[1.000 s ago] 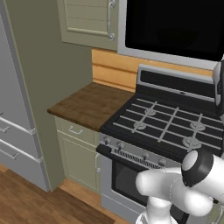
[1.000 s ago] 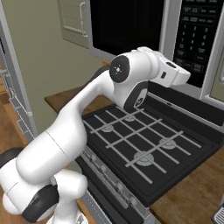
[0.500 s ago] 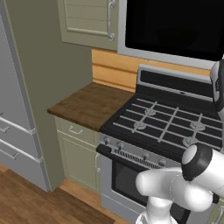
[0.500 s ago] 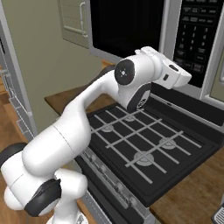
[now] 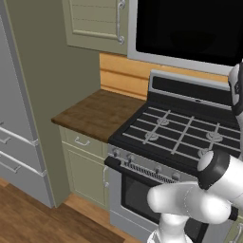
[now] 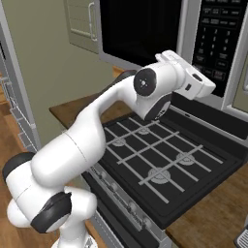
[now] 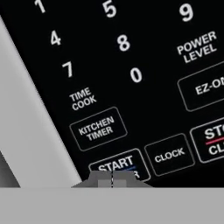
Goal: Pick the cucumber from the sink and place it in the bowl. Then pick the bowl and place it in the microwave. Then close the microwave door and press the start button.
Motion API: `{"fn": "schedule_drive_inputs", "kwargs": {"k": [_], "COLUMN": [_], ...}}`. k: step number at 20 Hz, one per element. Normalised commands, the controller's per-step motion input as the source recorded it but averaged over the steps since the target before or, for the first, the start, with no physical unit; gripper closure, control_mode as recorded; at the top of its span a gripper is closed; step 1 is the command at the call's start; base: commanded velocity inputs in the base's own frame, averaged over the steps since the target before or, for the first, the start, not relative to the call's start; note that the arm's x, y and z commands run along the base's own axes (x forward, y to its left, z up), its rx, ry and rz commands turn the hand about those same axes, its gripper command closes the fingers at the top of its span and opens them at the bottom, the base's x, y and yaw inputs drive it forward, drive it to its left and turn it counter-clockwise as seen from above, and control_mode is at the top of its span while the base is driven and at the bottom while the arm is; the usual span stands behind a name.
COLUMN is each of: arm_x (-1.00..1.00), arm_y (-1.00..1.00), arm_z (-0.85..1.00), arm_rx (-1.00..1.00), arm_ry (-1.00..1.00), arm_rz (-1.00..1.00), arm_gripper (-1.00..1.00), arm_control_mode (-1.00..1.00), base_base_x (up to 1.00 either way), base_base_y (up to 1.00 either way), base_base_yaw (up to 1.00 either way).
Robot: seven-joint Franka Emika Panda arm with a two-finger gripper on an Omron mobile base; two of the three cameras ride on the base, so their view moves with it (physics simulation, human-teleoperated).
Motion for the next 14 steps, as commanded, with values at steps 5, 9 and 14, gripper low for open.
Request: {"fn": "schedule_drive_inputs", "kwargs": {"k": [5, 9, 14], "arm_x": [0.32, 0.59, 0.62], "arm_y": [-0.11, -0.23, -0.28], "arm_z": [-0.14, -0.17, -0.21], "arm_rx": [0.03, 0.08, 0.11], "arm_ry": [-0.03, -0.01, 0.00], "arm_rz": [0.00, 0.00, 0.08], "arm_gripper": [1.00, 1.00, 1.00], "arm_control_mode": [-1.00, -1.00, -1.00], "base_base_x": [0.00, 0.00, 0.00], "base_base_y": [0.00, 0.00, 0.00], "base_base_yaw": [0.00, 0.00, 0.00]}}
